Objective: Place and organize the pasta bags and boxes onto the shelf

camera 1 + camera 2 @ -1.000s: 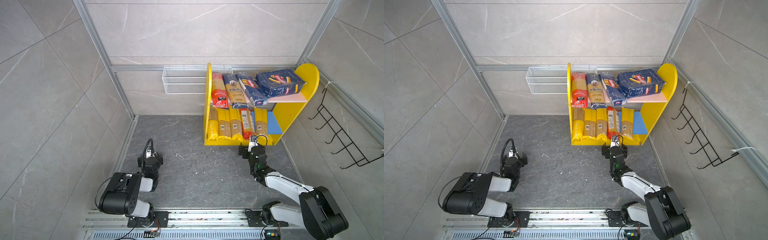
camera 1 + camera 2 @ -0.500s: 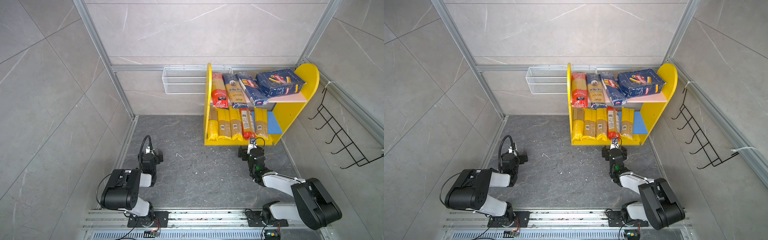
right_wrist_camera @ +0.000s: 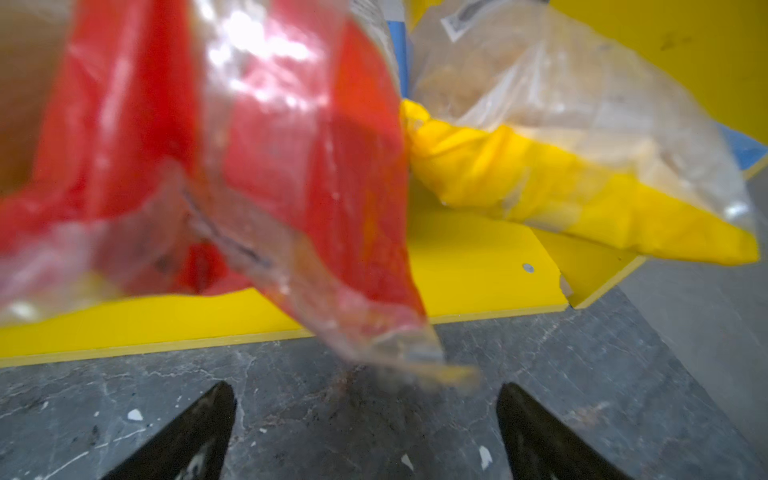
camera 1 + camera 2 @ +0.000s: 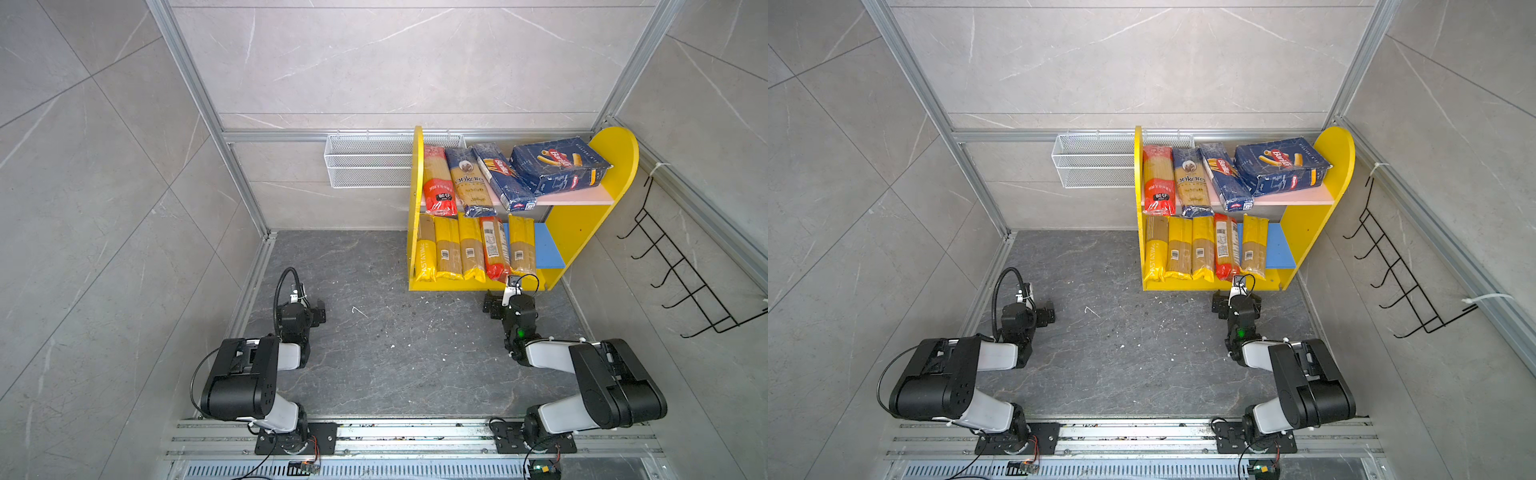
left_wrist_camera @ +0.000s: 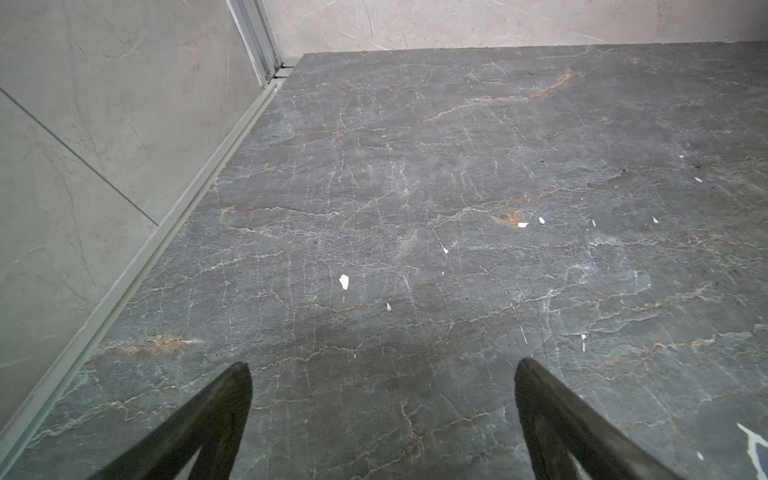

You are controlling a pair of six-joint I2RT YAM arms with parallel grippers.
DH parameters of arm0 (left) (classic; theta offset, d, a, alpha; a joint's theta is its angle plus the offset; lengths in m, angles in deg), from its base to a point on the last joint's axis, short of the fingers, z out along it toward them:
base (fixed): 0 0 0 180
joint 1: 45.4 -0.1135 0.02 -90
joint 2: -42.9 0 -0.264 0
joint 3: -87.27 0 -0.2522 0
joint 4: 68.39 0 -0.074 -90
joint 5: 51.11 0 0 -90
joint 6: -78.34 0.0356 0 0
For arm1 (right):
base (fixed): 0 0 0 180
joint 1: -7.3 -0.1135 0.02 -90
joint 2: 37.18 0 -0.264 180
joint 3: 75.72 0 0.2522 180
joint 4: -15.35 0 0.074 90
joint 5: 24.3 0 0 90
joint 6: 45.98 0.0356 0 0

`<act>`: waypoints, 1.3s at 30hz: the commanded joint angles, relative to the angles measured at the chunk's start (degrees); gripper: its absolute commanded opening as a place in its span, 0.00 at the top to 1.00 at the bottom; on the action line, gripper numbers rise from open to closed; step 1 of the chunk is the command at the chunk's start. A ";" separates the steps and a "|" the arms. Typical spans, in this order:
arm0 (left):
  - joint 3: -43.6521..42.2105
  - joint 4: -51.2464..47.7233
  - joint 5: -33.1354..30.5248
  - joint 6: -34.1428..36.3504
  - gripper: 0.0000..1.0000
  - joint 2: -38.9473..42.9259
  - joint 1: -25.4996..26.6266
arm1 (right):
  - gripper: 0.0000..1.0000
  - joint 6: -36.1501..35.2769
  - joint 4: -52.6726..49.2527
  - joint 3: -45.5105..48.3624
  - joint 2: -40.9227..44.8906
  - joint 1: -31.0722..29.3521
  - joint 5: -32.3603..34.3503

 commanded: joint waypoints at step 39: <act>1.72 -0.30 4.49 -2.05 0.00 0.91 -1.94 | 0.00 0.22 2.23 0.65 -1.47 0.22 -4.50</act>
